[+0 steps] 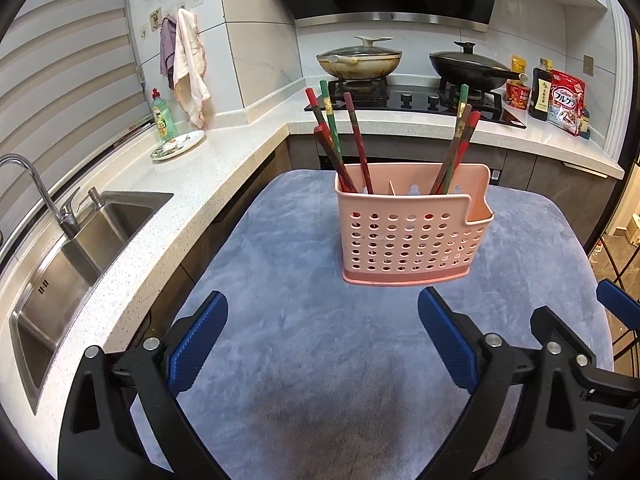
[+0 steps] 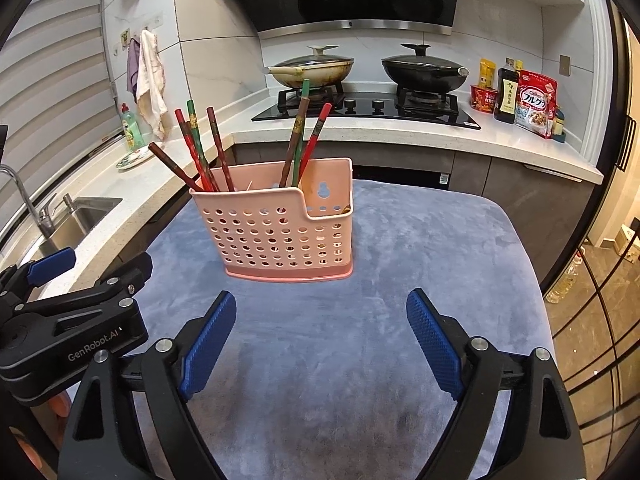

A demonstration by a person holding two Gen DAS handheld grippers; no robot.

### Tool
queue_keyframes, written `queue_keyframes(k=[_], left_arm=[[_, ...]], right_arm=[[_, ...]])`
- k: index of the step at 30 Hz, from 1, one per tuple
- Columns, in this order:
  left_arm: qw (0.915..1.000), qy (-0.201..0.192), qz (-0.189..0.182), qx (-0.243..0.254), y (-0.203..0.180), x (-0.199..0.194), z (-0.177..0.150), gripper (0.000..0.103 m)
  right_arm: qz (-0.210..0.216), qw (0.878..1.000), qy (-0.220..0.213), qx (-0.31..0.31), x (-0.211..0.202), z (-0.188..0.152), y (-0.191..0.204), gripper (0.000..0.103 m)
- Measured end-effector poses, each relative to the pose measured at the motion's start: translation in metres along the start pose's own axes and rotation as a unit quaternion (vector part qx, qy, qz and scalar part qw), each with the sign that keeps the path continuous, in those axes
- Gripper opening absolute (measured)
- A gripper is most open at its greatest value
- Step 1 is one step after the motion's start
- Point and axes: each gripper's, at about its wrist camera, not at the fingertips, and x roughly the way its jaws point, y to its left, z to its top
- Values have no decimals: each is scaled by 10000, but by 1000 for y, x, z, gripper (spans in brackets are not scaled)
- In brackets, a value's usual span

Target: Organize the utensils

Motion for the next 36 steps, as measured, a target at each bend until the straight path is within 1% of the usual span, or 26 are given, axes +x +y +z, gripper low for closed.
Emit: queue_keyframes(k=[5,7,8,36], left_arm=[[10000,55,-2,-13,1,2,0,94],[10000,81,3,-42,1,3,-1,94],[9999,91,7,-51,2,4,-1,95],[9996,251,6,-107,4,19,1,96]], right_arm=[[-95,10000,-17,-4,1,0,-1,86],[-136,9999,-25,-16,1,0,-2,91],[-142,9999,-25,-8,1,0,-1,97],[-199,9997,156,-7,16,1,-1,97]])
